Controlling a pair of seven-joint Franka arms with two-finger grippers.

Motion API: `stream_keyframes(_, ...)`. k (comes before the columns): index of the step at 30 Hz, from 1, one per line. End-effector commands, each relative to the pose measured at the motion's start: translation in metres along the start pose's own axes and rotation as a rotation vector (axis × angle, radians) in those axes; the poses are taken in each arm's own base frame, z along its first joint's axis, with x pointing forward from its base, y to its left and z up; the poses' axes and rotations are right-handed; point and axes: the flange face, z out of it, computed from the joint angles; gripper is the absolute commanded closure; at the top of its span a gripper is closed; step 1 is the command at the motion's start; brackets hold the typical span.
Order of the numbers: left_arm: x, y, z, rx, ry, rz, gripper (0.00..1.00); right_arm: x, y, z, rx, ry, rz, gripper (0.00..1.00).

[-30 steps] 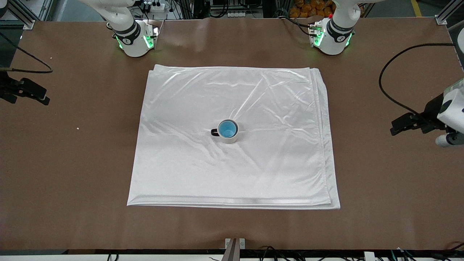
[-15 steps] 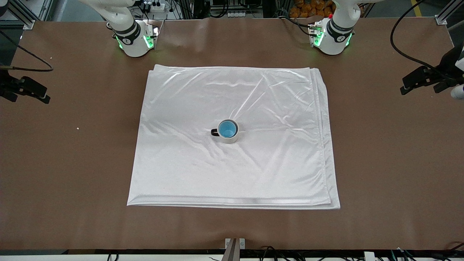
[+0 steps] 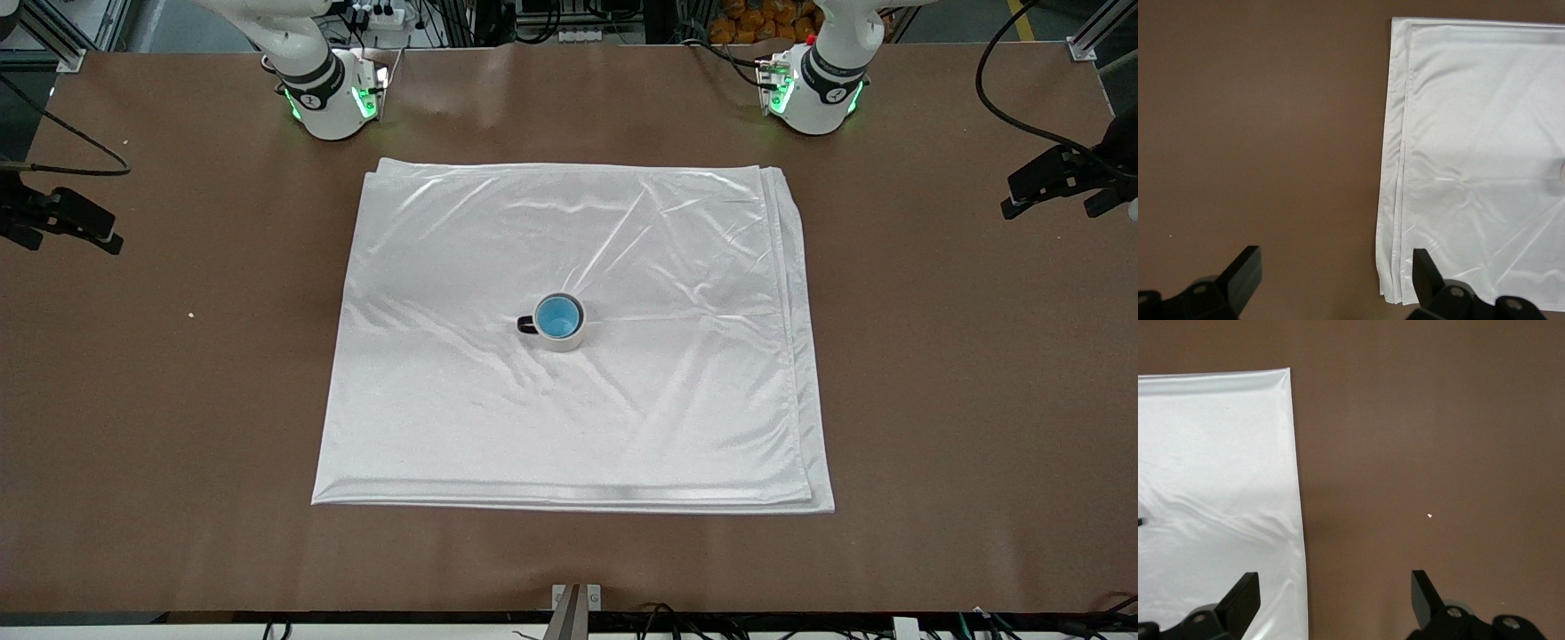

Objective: Place blue cup into white mug on cloth

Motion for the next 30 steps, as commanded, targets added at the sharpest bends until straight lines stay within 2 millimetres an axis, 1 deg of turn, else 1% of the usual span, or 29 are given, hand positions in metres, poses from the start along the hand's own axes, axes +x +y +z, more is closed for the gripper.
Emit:
stream_keyframes(1, -0.015, -0.004, -0.007, 0.024, 0.009, 0.045, 0.0, -0.007, 0.001, -0.002, 0.015, 0.003, -0.004, 0.0)
stream_keyframes(19, -0.012, 0.0, -0.006, 0.008, 0.003, 0.045, 0.0, -0.007, 0.002, -0.001, 0.015, -0.001, -0.002, 0.0)
stream_keyframes(22, -0.008, 0.002, -0.001, 0.007, -0.017, 0.049, 0.0, -0.008, 0.002, -0.001, 0.016, -0.004, -0.002, 0.0)
stream_keyframes(28, -0.009, 0.004, 0.001, -0.014, -0.032, 0.046, 0.0, -0.008, 0.002, -0.001, 0.015, -0.004, -0.002, 0.0)
stream_keyframes(30, -0.006, 0.003, 0.006, -0.01, -0.041, 0.044, 0.0, -0.008, 0.002, -0.001, 0.016, -0.004, -0.002, 0.0)
